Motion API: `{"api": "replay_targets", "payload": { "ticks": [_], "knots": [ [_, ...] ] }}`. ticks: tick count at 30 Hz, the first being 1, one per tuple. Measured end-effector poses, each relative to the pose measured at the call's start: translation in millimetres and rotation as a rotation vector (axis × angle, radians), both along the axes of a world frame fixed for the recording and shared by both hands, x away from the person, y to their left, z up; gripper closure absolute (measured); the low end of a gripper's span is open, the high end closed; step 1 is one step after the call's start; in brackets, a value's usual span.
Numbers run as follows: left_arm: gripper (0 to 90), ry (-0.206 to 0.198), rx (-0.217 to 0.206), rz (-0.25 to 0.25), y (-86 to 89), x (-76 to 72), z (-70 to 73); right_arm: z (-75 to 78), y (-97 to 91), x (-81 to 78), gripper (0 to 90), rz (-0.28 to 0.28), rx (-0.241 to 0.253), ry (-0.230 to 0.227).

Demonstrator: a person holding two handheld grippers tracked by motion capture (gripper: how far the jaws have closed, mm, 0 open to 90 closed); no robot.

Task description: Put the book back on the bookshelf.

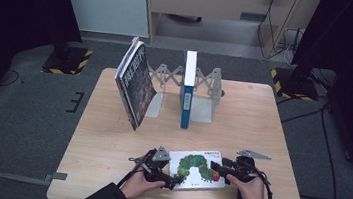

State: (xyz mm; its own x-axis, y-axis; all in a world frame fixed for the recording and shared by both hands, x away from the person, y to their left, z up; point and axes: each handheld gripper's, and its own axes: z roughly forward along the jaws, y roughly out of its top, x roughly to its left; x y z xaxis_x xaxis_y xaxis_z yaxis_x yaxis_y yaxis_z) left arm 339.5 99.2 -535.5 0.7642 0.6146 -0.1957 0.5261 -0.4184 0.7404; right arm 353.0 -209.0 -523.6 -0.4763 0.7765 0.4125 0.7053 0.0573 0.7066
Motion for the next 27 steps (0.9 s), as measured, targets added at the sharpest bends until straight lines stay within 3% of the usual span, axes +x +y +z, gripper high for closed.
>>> {"api": "replay_targets", "payload": {
  "ticks": [7,19,27],
  "knots": [
    [4.4,0.009,-0.014,0.002,0.8,0.4,-0.1,4.8,-2.7,-1.4,37.4,-0.013,0.041,-0.02],
    [3.3,0.015,-0.02,-0.003,2.1,0.9,-0.3,10.5,-3.5,-1.0,37.5,-0.017,0.07,-0.052],
    [1.9,0.027,-0.036,0.0,3.0,0.8,-0.4,17.0,-3.9,-2.8,39.2,-0.047,0.135,-0.075]
  ]
}}
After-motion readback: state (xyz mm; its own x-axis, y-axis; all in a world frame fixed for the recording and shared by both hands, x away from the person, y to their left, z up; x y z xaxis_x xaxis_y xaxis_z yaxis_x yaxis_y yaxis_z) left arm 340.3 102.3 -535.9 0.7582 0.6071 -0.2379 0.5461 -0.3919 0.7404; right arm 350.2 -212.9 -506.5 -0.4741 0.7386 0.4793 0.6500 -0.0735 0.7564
